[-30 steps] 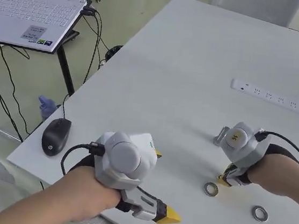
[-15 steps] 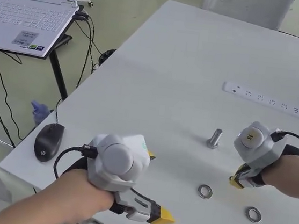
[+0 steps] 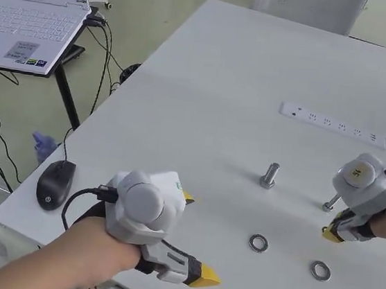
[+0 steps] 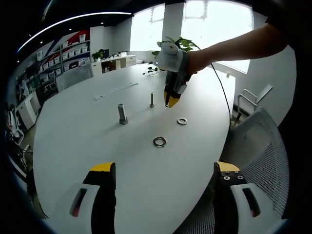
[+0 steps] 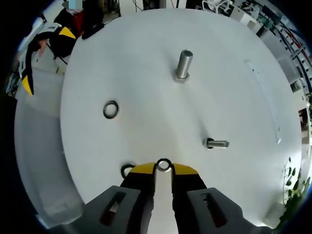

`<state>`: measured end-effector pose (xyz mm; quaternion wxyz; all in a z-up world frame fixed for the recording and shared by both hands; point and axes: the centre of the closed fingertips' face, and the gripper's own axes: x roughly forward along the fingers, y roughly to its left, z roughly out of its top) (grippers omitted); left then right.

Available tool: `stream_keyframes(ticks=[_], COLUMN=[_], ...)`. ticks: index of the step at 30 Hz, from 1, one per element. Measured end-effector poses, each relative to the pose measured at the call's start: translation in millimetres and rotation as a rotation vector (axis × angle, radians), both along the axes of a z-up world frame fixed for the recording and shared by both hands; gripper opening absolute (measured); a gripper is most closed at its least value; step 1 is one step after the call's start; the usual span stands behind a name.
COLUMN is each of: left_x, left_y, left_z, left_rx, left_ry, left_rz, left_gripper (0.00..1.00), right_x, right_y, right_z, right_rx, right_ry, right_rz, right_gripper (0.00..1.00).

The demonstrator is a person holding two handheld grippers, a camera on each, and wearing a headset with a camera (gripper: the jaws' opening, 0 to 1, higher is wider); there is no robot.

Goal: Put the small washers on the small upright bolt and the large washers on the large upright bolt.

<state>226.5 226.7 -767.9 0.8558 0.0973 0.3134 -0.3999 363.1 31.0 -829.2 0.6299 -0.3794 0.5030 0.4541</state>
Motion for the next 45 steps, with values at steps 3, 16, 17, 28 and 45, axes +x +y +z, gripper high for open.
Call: stream_keyframes(ticks=[3,16,17,28,45], left_x=[-0.1,0.8,1.0,1.5,1.2], left_y=[0.4,1.2,1.6,3.2,1.8], left_z=[-0.2,-0.7,-0.8,-1.0,0.0], left_rx=[0.001,0.003,0.005,0.003,0.001], left_ry=[0.001,0.003,0.003,0.004,0.004], left_rz=[0.0,0.001,0.0,0.004,0.003], left_gripper=[0.82,0.82,0.82,0.82,0.82], right_x=[5.9,38.6,42.0,71.5,83.1], right_y=[-9.3,-11.3,-10.9,-5.3,1.3], right_z=[4.0,17.1,18.2,31.2,21.7], right_rx=[0.002,0.029,0.029,0.045,0.02], right_ry=[-0.004,-0.038,-0.044,-0.088,-0.082], right_rz=[-0.027,-0.084,-0.083,-0.091,-0.061], right_gripper=[0.13,0.13,0.13,0.13,0.13])
